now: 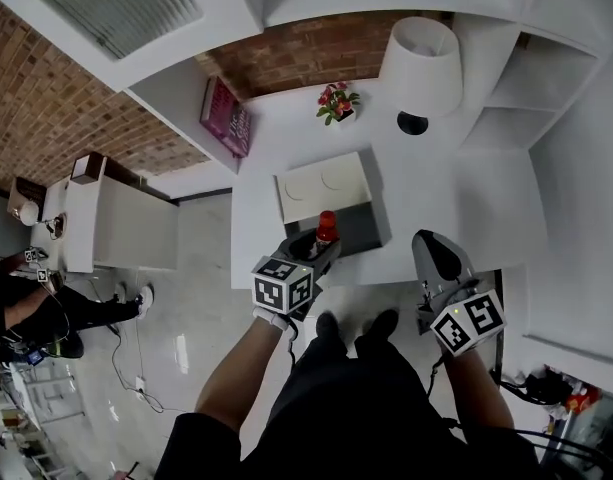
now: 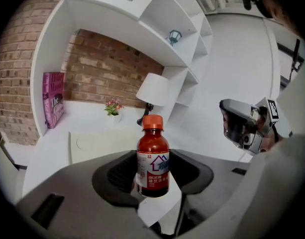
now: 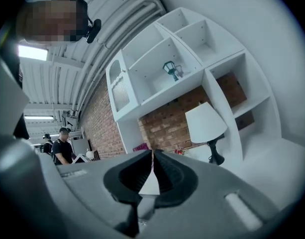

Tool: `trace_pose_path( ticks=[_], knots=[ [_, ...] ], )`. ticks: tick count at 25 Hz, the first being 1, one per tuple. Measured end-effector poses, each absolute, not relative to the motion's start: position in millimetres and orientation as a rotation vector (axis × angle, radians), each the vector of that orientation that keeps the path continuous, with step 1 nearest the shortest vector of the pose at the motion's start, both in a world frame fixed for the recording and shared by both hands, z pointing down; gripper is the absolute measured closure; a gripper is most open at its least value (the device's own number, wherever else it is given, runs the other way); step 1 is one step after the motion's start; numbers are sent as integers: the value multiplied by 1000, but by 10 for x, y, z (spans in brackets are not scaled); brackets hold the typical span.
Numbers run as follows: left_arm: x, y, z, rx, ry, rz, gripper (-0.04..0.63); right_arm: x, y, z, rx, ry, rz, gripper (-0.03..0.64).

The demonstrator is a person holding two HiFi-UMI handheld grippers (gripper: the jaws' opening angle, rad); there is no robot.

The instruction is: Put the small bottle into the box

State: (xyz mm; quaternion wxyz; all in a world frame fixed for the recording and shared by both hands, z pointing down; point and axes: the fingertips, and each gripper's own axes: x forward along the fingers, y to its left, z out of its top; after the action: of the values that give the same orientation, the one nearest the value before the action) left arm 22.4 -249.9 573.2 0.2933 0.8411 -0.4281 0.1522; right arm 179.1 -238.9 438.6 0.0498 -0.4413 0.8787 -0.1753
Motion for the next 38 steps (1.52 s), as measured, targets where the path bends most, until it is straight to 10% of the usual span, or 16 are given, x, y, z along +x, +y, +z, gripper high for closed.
trace_pose_path(
  ticks=[38],
  knots=[
    [891, -2798, 7395, 1857, -651, 988, 388, 2244, -2947, 4809, -1651, 2495, -659, 614]
  ],
)
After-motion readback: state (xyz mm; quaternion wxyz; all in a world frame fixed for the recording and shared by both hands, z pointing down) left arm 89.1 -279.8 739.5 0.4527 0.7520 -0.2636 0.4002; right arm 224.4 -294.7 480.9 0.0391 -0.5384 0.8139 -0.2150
